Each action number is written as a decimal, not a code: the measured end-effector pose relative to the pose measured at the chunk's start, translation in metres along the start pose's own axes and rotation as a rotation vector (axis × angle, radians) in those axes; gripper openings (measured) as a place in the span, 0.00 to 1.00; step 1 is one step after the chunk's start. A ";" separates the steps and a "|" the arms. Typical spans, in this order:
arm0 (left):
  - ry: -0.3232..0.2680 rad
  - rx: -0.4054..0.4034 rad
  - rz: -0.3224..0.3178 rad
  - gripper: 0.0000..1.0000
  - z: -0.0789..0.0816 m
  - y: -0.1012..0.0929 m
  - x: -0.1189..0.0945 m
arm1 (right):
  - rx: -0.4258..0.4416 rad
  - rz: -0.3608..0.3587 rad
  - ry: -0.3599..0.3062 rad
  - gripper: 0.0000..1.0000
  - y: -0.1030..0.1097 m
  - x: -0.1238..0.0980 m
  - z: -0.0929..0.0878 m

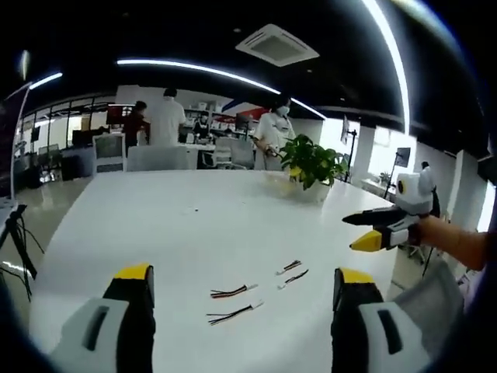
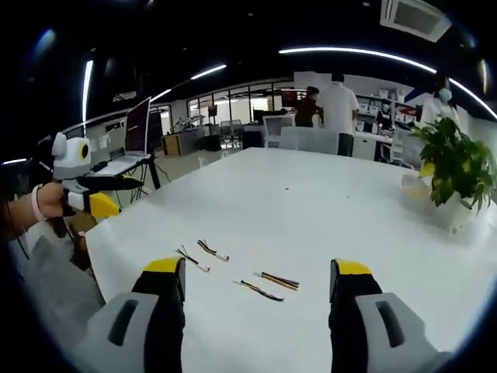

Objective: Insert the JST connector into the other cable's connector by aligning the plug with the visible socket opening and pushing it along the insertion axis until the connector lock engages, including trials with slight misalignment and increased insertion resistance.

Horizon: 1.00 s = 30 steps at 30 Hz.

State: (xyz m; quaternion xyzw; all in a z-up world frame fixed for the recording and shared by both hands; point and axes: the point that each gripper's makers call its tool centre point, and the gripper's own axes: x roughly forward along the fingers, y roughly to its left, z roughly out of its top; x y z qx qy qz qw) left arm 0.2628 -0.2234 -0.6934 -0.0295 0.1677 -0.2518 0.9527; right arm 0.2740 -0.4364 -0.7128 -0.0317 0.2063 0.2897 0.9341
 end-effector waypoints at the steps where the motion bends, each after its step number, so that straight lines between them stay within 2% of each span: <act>1: 0.001 0.001 -0.001 0.94 0.001 0.000 0.001 | -0.003 0.000 0.002 0.75 -0.001 0.001 0.000; 10: -0.005 0.016 -0.010 0.94 0.006 0.005 0.011 | -0.043 0.016 0.003 0.72 -0.006 0.007 0.003; 13: 0.009 0.038 -0.009 0.94 0.004 0.006 0.015 | 0.009 0.061 0.003 0.72 -0.003 0.012 0.002; 17: 0.004 0.030 -0.025 0.94 0.006 0.003 0.018 | 0.036 0.083 -0.011 0.68 -0.002 0.016 0.003; 20: 0.004 0.028 -0.028 0.94 0.005 0.004 0.022 | 0.027 0.109 -0.035 0.61 0.000 0.019 0.006; 30: 0.036 0.061 -0.034 0.94 -0.005 0.007 0.039 | 0.027 0.141 -0.021 0.61 -0.002 0.033 0.005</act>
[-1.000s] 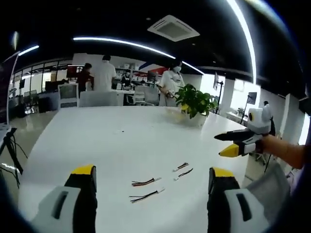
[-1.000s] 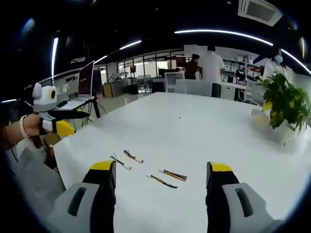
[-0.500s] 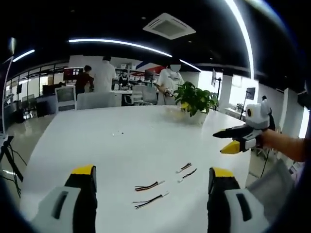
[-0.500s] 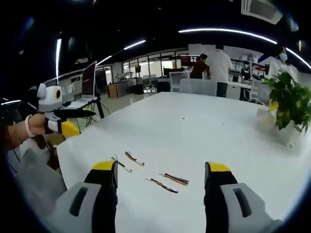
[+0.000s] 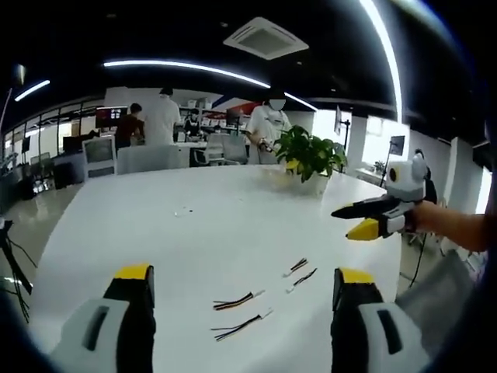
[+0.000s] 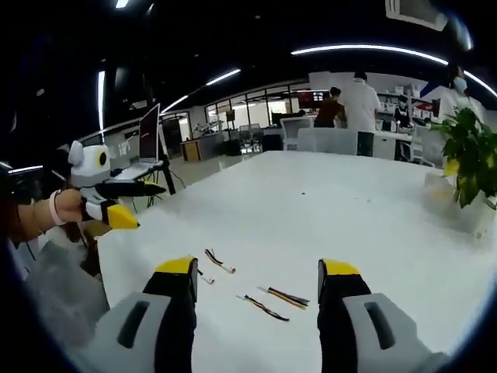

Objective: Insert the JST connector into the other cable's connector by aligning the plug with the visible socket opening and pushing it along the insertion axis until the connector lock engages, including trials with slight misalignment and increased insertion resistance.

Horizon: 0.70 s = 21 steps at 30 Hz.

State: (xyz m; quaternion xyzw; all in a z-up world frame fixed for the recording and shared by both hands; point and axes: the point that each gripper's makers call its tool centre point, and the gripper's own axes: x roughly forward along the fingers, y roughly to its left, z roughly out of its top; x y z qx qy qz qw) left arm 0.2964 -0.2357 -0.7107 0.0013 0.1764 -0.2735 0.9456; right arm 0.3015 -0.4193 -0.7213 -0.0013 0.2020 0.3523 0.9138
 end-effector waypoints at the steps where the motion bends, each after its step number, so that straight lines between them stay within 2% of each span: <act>1: 0.003 0.001 -0.001 0.94 -0.001 0.001 0.001 | -0.002 0.001 0.002 0.61 0.000 0.001 0.000; 9: 0.042 0.033 -0.011 0.94 -0.013 0.006 0.015 | -0.017 0.026 0.029 0.61 -0.002 0.010 -0.007; 21: 0.058 0.048 -0.014 0.94 -0.015 0.011 0.026 | -0.043 0.057 0.063 0.60 -0.003 0.021 -0.013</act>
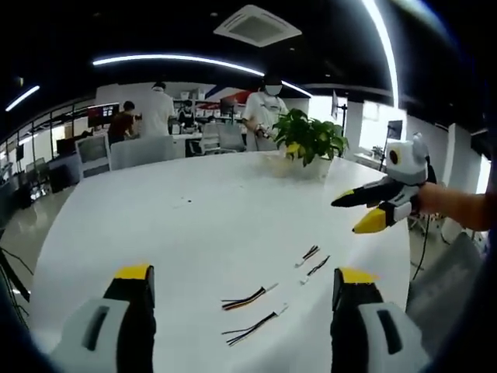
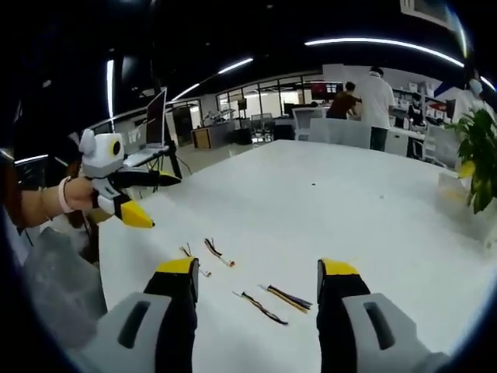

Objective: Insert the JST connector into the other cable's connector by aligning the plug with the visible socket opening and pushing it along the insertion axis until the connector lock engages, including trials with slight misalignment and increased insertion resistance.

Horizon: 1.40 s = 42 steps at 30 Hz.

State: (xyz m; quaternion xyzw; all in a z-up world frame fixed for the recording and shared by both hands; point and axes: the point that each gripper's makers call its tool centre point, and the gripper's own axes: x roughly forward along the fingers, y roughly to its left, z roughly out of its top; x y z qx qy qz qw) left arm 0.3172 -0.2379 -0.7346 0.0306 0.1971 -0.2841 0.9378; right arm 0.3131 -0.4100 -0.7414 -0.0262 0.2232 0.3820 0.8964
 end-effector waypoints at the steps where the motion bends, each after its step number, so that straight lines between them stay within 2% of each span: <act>1: -0.001 0.004 -0.002 0.94 0.000 0.001 0.001 | -0.005 0.003 0.003 0.60 0.000 0.001 0.000; 10: -0.005 0.017 -0.012 0.91 0.000 0.006 0.008 | -0.060 0.020 -0.004 0.54 -0.004 0.006 0.002; 15: -0.013 0.026 -0.031 0.91 0.000 0.004 0.012 | -0.059 0.014 0.000 0.55 -0.012 0.008 0.001; 19: -0.008 0.030 -0.033 0.90 -0.002 0.006 0.016 | -0.068 0.025 -0.001 0.48 -0.012 0.009 0.001; 23: 0.006 0.042 -0.040 0.89 -0.006 0.006 0.020 | -0.083 0.026 0.005 0.48 -0.015 0.012 -0.001; 26: 0.020 0.054 -0.040 0.90 -0.011 0.008 0.022 | -0.063 0.028 0.016 0.48 -0.018 0.014 -0.005; 29: 0.033 0.067 -0.041 0.89 -0.015 0.009 0.025 | -0.066 0.050 0.008 0.43 -0.019 0.017 -0.007; 31: 0.055 0.082 -0.038 0.89 -0.020 0.011 0.027 | -0.068 0.093 0.006 0.41 -0.015 0.018 -0.008; 33: 0.078 0.083 -0.038 0.90 -0.027 0.013 0.030 | -0.072 0.134 -0.026 0.40 -0.010 0.019 -0.004; 38: 0.079 0.078 -0.043 0.89 -0.030 0.014 0.035 | -0.122 0.147 -0.011 0.39 -0.008 0.023 -0.006; 42: 0.079 0.081 -0.049 0.88 -0.030 0.015 0.039 | -0.115 0.167 0.004 0.39 -0.007 0.026 -0.011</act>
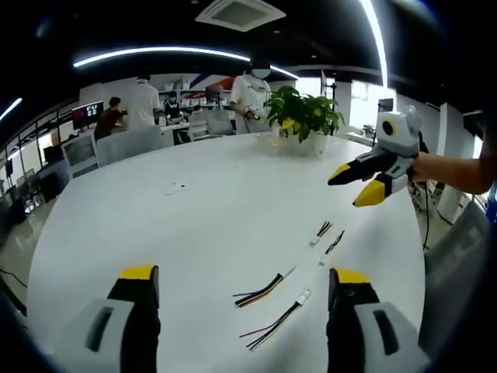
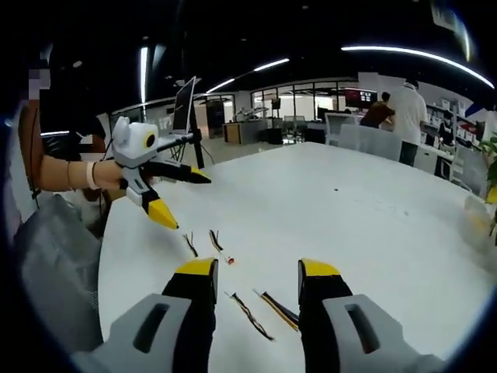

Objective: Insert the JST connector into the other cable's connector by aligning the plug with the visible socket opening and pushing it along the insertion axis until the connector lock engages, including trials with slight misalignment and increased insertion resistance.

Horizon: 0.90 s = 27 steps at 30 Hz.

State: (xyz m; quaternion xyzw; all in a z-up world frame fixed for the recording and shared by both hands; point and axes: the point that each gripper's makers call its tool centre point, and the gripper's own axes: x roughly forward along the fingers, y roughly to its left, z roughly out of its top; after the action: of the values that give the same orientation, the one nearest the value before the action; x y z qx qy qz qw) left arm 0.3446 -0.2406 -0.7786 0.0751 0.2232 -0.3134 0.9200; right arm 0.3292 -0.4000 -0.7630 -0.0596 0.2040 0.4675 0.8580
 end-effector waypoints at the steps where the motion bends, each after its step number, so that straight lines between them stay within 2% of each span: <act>1: -0.001 -0.001 -0.001 0.87 0.000 0.000 0.001 | 0.002 0.004 0.001 0.39 0.000 0.001 -0.001; 10: 0.012 -0.025 -0.010 0.85 -0.007 0.001 0.005 | -0.084 0.020 0.060 0.37 -0.003 0.003 -0.016; 14: 0.016 -0.026 -0.008 0.85 -0.010 0.000 0.005 | -0.031 0.053 0.003 0.36 -0.004 0.000 -0.012; 21: 0.032 -0.029 -0.006 0.84 -0.017 0.002 0.008 | -0.047 0.030 0.010 0.35 -0.013 -0.004 -0.017; 27: 0.019 -0.029 -0.012 0.83 -0.018 0.004 0.011 | -0.060 0.052 0.033 0.32 -0.010 -0.001 -0.025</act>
State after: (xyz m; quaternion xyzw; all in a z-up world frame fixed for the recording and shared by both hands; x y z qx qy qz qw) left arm 0.3481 -0.2382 -0.7992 0.0635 0.2370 -0.3150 0.9168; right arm 0.3296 -0.4135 -0.7866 -0.0879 0.2053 0.4944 0.8401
